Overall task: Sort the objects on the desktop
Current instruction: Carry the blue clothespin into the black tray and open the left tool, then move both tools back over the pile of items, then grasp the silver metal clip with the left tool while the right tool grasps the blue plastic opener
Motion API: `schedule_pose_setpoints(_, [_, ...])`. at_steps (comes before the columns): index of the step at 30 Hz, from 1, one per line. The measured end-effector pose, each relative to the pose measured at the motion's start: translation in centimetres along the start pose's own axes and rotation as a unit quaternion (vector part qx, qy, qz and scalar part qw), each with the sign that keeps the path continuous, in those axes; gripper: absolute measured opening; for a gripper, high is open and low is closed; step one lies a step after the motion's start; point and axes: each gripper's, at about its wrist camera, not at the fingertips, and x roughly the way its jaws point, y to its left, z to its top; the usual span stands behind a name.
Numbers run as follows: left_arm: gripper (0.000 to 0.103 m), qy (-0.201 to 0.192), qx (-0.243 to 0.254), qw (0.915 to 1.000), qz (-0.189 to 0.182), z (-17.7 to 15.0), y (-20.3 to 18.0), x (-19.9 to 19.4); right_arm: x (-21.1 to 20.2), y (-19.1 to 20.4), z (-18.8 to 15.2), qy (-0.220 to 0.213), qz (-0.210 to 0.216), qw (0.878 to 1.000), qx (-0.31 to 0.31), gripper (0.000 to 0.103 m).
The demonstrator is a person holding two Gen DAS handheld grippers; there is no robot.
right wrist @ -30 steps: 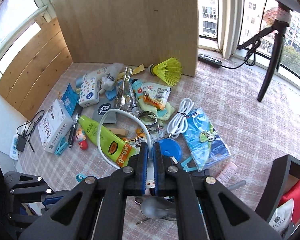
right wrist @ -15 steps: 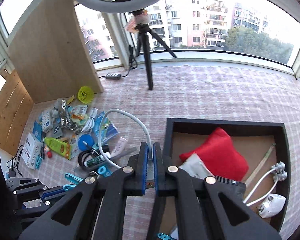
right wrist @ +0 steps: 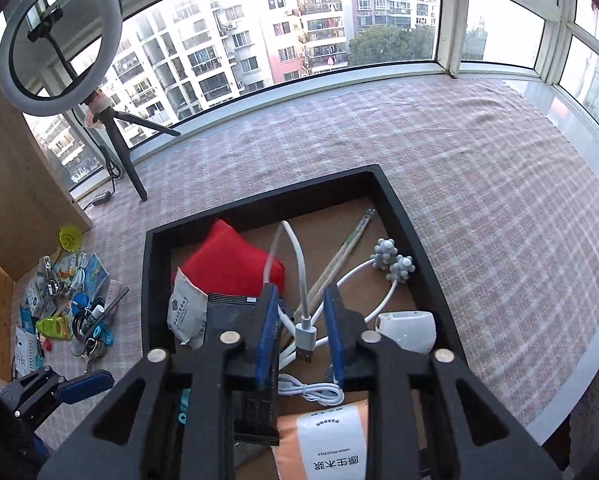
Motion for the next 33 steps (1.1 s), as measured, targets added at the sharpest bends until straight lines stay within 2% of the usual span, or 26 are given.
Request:
schedule_pose_setpoints(2, [0.077, -0.013, 0.006, 0.9998, 0.015, -0.2, 0.1, -0.4, -0.4, -0.1, -0.2, -0.006, 0.002, 1.000, 0.002, 0.042])
schedule_pose_setpoints(5, [0.071, -0.011, 0.000, 0.9996, 0.026, -0.4, 1.2, -0.8, -0.1, 0.9, -0.4, -0.001, 0.013, 1.000, -0.002, 0.042])
schedule_pose_setpoints(10, [0.071, -0.016, -0.030, 0.9982, 0.050, -1.4, 4.8, -2.0, 0.8, 4.2, -1.0, 0.014, 0.039, 0.999, -0.025, 0.042])
schedule_pose_setpoints(15, [0.064, -0.017, -0.078, 0.9936, 0.080, -3.3, 10.4, -3.6, 2.1, 8.8, -2.0, 0.034, 0.070, 0.995, -0.057, 0.042])
schedule_pose_setpoints(20, [0.058, -0.016, -0.128, 0.9840, 0.123, -6.0, 16.9, -5.6, 4.0, 13.8, -3.7, 0.062, 0.101, 0.989, -0.090, 0.042])
schedule_pose_setpoints(25, [0.051, 0.007, -0.164, 0.9766, 0.139, -9.5, 22.2, -6.6, 6.1, 18.6, -6.2, 0.098, 0.131, 0.978, -0.127, 0.042])
schedule_pose_setpoints(29, [0.050, 0.012, -0.190, 0.9719, 0.139, -12.0, 24.0, -6.7, 7.6, 21.1, -8.0, 0.114, 0.141, 0.973, -0.140, 0.042])
schedule_pose_setpoints(33, [0.041, 0.014, -0.165, 0.9746, 0.150, -12.9, 23.1, -5.7, 8.6, 22.4, -8.8, 0.127, 0.151, 0.970, -0.140, 0.038])
